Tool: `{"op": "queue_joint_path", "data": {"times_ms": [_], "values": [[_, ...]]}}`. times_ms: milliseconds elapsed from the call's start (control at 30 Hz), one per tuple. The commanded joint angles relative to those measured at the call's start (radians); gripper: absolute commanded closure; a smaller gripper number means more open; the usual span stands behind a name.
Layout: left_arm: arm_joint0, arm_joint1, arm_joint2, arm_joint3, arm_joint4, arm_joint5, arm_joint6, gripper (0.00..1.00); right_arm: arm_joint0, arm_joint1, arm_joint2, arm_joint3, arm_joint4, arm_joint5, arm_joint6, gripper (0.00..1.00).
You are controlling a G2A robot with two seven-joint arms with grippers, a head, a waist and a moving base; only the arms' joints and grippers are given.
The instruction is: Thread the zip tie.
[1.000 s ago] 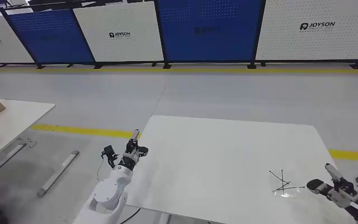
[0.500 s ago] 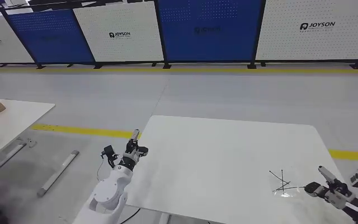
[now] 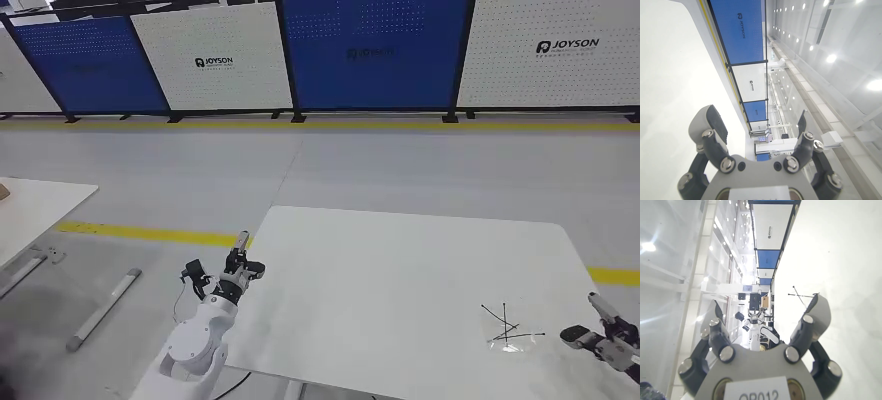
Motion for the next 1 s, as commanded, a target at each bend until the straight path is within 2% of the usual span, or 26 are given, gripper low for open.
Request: {"op": "queue_joint_path", "data": {"times_ms": [0, 67, 467, 600, 700, 967], "values": [[0.0, 0.0, 0.0, 0.0, 0.0, 0.0, 0.0, 0.0, 0.014, 0.001, -0.021, 0.007, -0.038, 0.016, -0.015, 0.0], [0.0, 0.0, 0.0, 0.0, 0.0, 0.0, 0.0, 0.0, 0.023, 0.003, -0.039, 0.008, -0.035, 0.025, 0.023, 0.0], [0.0, 0.0, 0.0, 0.0, 0.0, 0.0, 0.0, 0.0, 0.023, 0.003, -0.039, 0.008, -0.035, 0.025, 0.023, 0.0], [0.0, 0.0, 0.0, 0.0, 0.0, 0.0, 0.0, 0.0, -0.002, 0.004, -0.023, 0.01, -0.026, -0.002, 0.007, 0.0], [0.0, 0.0, 0.0, 0.0, 0.0, 0.0, 0.0, 0.0, -0.015, 0.009, -0.025, -0.002, -0.065, -0.002, 0.0, 0.0], [0.0, 0.0, 0.0, 0.0, 0.0, 0.0, 0.0, 0.0, -0.005, 0.017, -0.045, 0.0, -0.1, -0.026, 0.029, 0.0]]}}
